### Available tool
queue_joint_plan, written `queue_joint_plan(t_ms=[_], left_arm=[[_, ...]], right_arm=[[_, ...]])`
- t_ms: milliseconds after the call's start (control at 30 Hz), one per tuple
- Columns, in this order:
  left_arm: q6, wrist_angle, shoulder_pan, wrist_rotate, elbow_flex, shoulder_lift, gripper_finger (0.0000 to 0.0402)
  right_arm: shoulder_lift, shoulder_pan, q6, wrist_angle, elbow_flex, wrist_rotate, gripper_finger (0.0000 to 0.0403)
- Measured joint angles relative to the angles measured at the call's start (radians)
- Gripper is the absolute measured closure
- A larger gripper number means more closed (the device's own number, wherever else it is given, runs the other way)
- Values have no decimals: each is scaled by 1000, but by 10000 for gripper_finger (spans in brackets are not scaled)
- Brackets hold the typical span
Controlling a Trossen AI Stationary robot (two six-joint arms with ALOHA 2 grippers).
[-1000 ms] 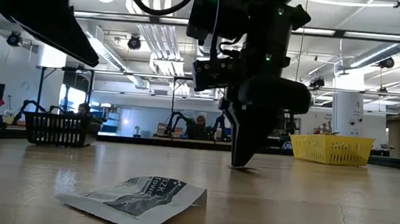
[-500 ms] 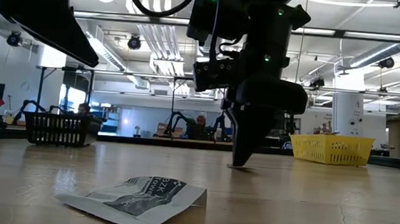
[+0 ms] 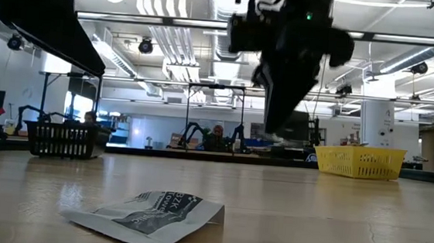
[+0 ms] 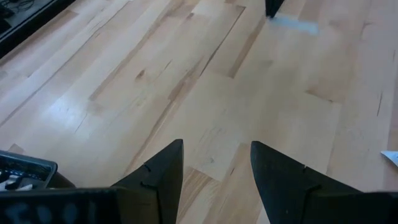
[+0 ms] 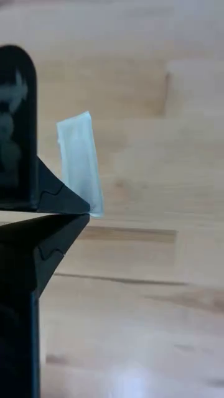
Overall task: Pick & Place First Aid Supplies
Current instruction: Put the green bandage into the black bin
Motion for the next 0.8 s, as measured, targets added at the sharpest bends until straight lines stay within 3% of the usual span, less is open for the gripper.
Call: queue_joint_plan(t_ms=[233,533,800], left_arm=[[-10,62,7,-9,0,0,220],[-8,221,23,-163,0,0,220],[7,311,52,-193,0,0,220]], right_arm=[[-74,20,31,8,1,90,395],[-89,72,88,91,2,276,395],[-90,106,169,184,3,428,394]])
